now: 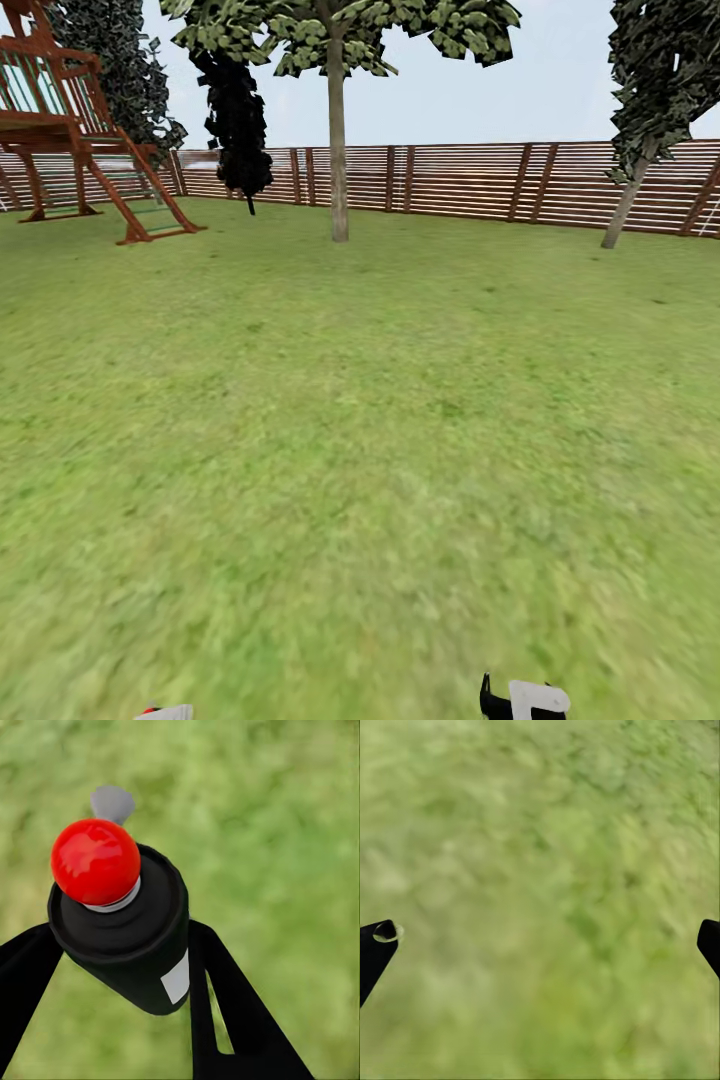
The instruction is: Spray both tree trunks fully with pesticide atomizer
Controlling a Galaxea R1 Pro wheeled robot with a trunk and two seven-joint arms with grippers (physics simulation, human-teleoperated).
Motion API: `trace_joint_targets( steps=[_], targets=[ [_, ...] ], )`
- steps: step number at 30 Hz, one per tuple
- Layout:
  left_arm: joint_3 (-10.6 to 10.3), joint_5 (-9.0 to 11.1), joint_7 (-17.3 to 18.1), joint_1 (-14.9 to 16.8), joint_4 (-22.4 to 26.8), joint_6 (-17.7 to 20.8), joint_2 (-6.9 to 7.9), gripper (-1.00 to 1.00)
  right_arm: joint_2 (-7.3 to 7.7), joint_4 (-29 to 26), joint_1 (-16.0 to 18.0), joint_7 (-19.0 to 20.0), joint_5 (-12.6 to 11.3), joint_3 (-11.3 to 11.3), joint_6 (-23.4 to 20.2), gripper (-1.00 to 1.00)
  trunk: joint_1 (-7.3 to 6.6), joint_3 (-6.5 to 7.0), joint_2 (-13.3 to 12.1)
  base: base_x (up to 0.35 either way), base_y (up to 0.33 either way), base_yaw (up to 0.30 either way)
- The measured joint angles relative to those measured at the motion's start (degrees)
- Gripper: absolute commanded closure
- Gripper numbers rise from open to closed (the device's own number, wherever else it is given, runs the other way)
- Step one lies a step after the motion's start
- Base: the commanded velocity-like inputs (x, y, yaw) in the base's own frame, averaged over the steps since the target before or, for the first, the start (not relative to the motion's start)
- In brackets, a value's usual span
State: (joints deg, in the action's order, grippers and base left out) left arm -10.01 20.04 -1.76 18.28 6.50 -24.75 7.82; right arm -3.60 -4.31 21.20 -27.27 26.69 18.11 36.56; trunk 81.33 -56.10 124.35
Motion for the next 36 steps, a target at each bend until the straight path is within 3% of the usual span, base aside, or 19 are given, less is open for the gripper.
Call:
trace_joint_targets(
  steps=[36],
  targets=[
    [0.00,-0.01,0.00,0.00,0.00,-0.04,0.00,1.00,0.00,0.00,0.01,-0.03,-0.03,0.00,0.00,-1.00,0.00,0.00,0.00,0.338,0.000,0.000]
  ],
)
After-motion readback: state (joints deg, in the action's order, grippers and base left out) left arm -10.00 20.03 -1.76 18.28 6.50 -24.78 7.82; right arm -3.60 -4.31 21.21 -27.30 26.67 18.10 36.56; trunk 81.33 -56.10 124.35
